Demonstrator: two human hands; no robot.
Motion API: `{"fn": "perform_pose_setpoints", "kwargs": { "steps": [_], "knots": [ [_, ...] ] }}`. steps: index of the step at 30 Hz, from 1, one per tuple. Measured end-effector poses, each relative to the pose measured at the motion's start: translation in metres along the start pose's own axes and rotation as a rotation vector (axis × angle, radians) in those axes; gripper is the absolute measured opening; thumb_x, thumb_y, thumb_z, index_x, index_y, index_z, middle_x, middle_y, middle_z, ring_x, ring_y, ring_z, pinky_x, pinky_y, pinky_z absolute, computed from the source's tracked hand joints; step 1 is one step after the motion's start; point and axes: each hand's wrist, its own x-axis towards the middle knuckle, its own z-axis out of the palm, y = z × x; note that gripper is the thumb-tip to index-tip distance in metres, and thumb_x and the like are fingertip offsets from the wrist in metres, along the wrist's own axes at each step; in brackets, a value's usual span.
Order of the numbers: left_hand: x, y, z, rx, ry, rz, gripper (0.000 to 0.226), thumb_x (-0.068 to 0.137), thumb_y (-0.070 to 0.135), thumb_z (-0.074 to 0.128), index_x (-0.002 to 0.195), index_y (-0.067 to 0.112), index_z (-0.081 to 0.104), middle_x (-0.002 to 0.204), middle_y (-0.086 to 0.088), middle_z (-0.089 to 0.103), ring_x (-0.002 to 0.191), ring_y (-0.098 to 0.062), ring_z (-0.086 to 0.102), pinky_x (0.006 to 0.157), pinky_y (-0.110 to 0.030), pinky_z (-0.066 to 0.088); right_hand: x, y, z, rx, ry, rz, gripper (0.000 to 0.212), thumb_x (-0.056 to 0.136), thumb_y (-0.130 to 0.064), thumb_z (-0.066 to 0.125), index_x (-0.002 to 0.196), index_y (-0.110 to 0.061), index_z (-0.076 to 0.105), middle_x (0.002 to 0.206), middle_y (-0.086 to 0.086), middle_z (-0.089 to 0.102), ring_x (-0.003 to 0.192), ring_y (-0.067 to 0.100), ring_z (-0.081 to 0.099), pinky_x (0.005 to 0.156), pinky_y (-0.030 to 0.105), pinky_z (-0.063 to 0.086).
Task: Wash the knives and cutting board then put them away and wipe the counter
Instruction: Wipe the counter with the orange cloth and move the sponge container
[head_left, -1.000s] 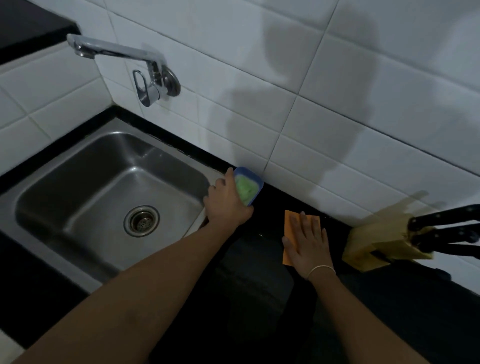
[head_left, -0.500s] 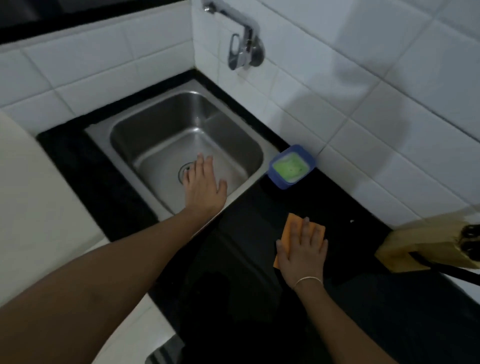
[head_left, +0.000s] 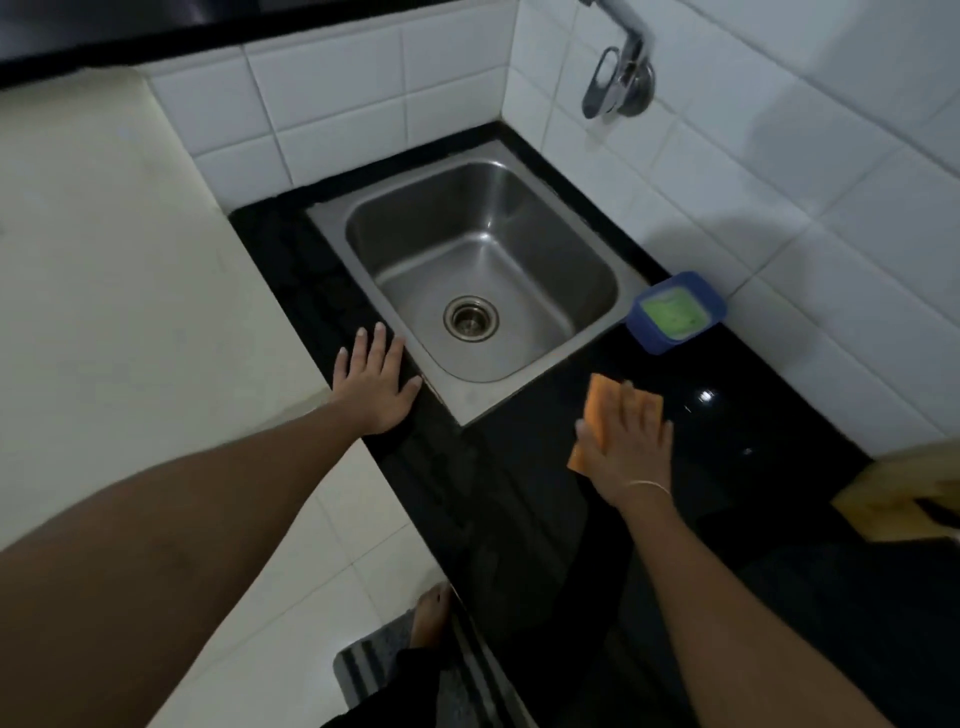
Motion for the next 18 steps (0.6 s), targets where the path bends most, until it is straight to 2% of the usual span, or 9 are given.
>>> {"fn": "perform_pose_setpoints", "kwargs": {
  "steps": [2,4,8,12,15,18],
  "knots": [
    [0.001,0.003,-0.002,0.005,-0.027,0.009,0.075,0.105,0.058,0.024,0.163,0.023,-0.009,0.168,-0.003,-0.023,0.155,-0.025,-0.021,0.125,-0.048,-0.009,-0.038,0.028,0.004,0.003,-0.022,0.146,0.075,0.097,-0.068,0.011,0.159,-0.031,-0.007,0.169,0.000,-0.009,0.155,0.031,-0.007,0.123,0.057,0.002],
    [0.001,0.006,-0.001,0.006,-0.039,0.016,0.076,0.105,0.058,0.027,0.163,0.023,-0.008,0.169,-0.004,-0.022,0.156,-0.025,-0.020,0.125,-0.048,-0.008,-0.080,0.039,0.012,-0.004,0.026,0.246,0.080,0.092,-0.070,0.004,0.160,-0.029,-0.002,0.169,0.002,-0.005,0.155,0.033,-0.005,0.123,0.058,0.005],
    [0.001,-0.003,-0.002,0.013,-0.046,-0.006,0.076,0.105,0.059,0.025,0.163,0.023,-0.009,0.168,-0.004,-0.023,0.155,-0.026,-0.021,0.125,-0.048,-0.008,-0.127,0.003,0.034,0.037,0.025,0.281,0.081,0.092,-0.067,0.003,0.161,-0.025,-0.002,0.169,0.006,-0.007,0.154,0.037,-0.007,0.122,0.060,0.004],
    [0.001,-0.005,0.003,0.023,-0.030,-0.003,0.076,0.105,0.059,0.023,0.163,0.022,-0.010,0.169,-0.005,-0.022,0.155,-0.027,-0.020,0.125,-0.050,-0.008,-0.126,-0.063,0.049,0.038,0.036,0.162,0.074,0.098,-0.064,0.011,0.161,-0.028,-0.006,0.168,0.006,-0.012,0.153,0.038,-0.011,0.121,0.062,0.001],
    [0.001,-0.004,0.007,0.052,-0.015,0.010,0.076,0.105,0.058,0.022,0.163,0.021,-0.009,0.169,-0.006,-0.021,0.155,-0.028,-0.020,0.125,-0.051,-0.008,-0.096,-0.112,0.049,0.031,0.047,0.014,0.073,0.098,-0.064,0.017,0.161,-0.030,0.003,0.169,0.005,-0.005,0.153,0.038,-0.009,0.121,0.061,0.001],
    [0.003,-0.004,0.005,0.065,-0.001,0.017,0.076,0.105,0.058,0.023,0.163,0.021,-0.008,0.169,-0.006,-0.020,0.156,-0.029,-0.019,0.125,-0.052,-0.007,-0.069,-0.115,0.043,-0.005,0.049,-0.086,0.073,0.098,-0.066,0.018,0.161,-0.030,0.008,0.169,0.004,-0.001,0.154,0.037,-0.005,0.122,0.061,0.003]
  ]
}}
